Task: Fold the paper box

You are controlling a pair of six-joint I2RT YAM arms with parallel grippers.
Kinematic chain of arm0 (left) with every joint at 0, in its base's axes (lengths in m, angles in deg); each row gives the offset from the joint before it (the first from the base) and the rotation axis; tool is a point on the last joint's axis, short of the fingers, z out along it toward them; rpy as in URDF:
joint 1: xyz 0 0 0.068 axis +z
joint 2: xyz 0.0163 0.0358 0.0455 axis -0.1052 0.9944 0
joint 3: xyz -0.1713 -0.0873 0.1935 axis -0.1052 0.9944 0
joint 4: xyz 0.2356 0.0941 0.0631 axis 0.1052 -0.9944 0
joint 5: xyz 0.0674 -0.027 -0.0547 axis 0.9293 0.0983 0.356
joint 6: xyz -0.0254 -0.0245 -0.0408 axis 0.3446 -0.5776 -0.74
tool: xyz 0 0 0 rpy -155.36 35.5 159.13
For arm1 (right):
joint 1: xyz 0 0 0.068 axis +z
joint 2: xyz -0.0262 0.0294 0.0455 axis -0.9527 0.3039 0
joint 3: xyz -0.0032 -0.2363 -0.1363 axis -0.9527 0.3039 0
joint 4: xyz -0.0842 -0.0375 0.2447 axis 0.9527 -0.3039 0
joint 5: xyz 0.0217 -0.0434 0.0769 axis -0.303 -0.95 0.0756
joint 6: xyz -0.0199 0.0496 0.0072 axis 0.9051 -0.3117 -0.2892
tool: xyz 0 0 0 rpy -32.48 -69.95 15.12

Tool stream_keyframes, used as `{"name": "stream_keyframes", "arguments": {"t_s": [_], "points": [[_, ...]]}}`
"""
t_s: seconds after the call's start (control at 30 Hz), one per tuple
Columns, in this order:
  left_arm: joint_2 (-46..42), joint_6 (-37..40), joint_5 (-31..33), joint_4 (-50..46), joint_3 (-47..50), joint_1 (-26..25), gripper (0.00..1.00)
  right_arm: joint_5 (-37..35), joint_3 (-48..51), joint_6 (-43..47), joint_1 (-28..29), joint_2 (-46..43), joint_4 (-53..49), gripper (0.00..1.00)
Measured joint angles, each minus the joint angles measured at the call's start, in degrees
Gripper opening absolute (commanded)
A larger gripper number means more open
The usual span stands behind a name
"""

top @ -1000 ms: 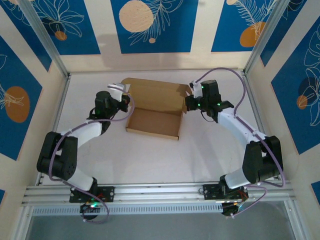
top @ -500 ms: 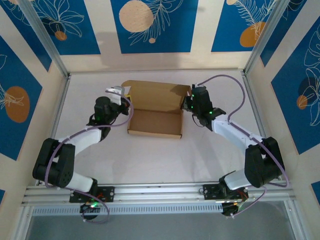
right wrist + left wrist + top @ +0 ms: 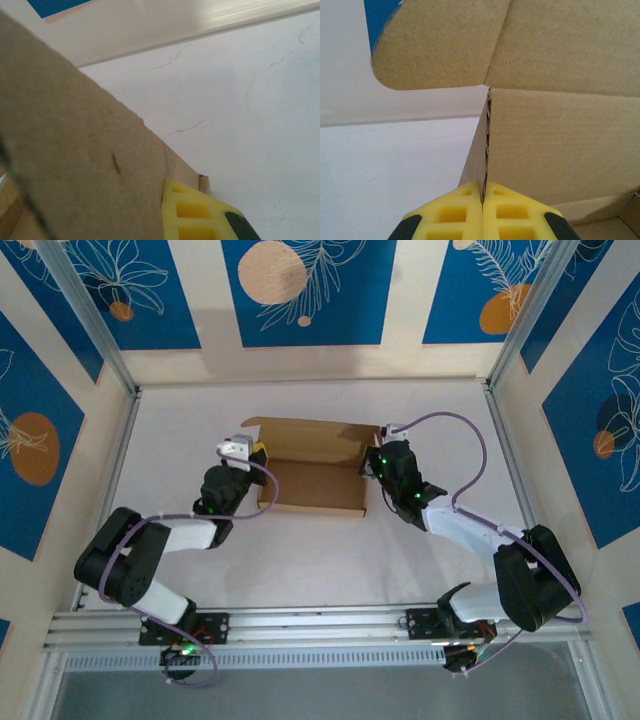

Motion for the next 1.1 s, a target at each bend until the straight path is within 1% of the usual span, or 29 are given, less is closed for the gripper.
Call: {"name": "stream_keyframes", "arguments": {"t_s": [0.33,0.53,0.9,1.1], "points": [[5.0,1.3,6.3,9.2,2.5,-2.9,0.04,-1.8,0.8,0.0,1.0,0.3,1.8,0.0],[5.4,1.7,7.9,12.9,4.8,-3.9,0.04,-3.1,2.9,-0.5,2.0,0.3,4.9,0.0],[5.7,2.8,8.9,14.7,6.2,-4.9,0.05,-4.4,8.2,-2.8,3.1,0.3,13.3,0.0],[4.8,1.7,9.4,13.4,6.0,-5.3,0.05,-4.7,9.0,-3.0,3.2,0.3,14.6,0.0]]}}
